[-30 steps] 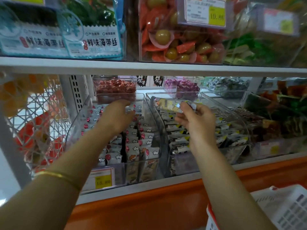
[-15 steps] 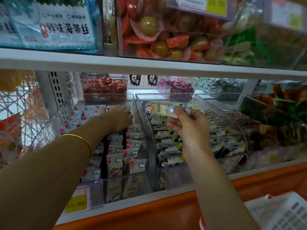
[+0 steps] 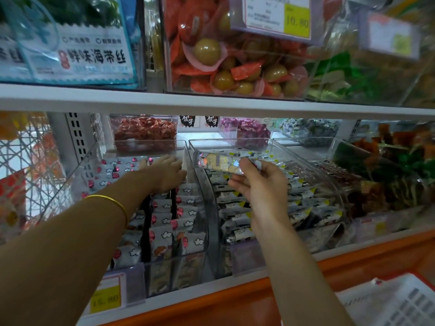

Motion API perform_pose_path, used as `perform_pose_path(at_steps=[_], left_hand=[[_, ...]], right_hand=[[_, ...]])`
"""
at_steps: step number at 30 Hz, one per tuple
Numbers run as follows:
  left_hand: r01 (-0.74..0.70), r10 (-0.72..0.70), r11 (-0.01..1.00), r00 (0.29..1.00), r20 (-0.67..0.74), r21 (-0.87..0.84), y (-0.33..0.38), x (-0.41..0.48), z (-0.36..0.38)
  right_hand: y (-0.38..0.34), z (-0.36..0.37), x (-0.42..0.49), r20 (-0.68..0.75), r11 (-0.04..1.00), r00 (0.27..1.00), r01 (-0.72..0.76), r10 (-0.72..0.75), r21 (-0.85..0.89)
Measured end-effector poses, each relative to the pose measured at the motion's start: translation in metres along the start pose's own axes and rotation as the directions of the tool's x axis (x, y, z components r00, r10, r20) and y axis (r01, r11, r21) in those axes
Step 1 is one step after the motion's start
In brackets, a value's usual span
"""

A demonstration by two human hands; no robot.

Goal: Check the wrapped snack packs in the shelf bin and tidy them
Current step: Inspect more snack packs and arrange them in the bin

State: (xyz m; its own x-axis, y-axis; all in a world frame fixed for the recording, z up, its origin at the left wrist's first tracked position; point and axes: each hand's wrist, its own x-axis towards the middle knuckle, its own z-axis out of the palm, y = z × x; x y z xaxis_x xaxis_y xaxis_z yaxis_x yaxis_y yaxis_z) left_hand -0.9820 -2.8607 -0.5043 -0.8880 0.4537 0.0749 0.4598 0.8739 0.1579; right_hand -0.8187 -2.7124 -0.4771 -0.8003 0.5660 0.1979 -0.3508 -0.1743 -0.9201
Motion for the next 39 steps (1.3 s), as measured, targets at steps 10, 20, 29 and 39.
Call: perform_pose_path(at_steps=[10, 20, 29, 39], left_hand=[[-0.014, 0.01, 0.997, 0.999, 0.051, 0.071, -0.002, -0.007, -0.006], [-0.098, 0.097, 0.991, 0.995, 0.018, 0.088, 0.009, -0.033, -0.007], [-0.147, 0.148, 0.988, 0.989, -0.022, 0.049, 0.001, -0.044, -0.006], [-0.212, 0.214, 0.977, 0.975, -0.065, 0.034, -0.014, -0.057, -0.007]], right_hand=[[0.003, 0.001, 0.002, 0.003, 1.0, 1.0, 0.0, 0.0, 0.014], [-0.002, 0.027, 0.018, 0.139, 0.989, 0.984, 0.122, -0.109, -0.084], [0.023, 0.092, 0.075, 0.458, 0.562, 0.845, 0.529, -0.278, -0.635], [0.04, 0.125, 0.097, 0.706, -0.191, 0.707, 0.697, 0.026, -0.691]])
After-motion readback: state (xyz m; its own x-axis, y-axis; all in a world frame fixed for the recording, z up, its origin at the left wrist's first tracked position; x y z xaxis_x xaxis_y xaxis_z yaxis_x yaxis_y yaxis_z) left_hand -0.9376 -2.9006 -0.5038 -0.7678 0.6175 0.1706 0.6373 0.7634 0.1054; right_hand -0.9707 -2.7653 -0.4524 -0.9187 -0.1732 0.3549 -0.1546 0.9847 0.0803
